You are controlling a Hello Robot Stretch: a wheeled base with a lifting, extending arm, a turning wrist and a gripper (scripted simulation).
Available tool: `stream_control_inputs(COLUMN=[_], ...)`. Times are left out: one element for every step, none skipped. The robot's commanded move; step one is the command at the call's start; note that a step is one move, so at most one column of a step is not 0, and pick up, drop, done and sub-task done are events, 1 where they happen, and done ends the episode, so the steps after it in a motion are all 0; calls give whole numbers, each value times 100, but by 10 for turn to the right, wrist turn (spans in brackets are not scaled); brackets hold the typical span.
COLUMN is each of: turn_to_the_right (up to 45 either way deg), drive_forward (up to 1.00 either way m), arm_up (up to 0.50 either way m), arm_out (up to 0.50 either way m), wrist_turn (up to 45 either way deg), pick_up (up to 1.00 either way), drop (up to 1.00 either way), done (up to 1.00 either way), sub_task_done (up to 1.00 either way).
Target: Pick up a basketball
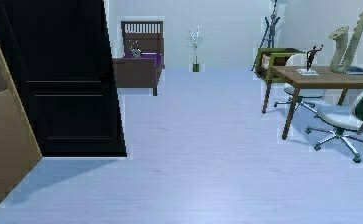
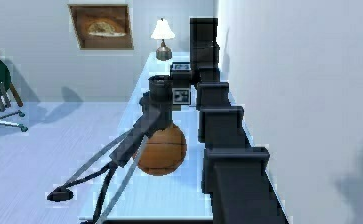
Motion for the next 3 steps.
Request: stream_control_inputs(turn_to_the_right=[0, 0, 0], drive_forward=[0, 0, 0], arm_up=[0, 0, 0], arm_out=[0, 0, 0], wrist_turn=[450, 450, 270], pick_up=[0, 0, 0], drop=[0, 0, 0], done=[0, 0, 0], sub_task_done=[0, 0, 0])
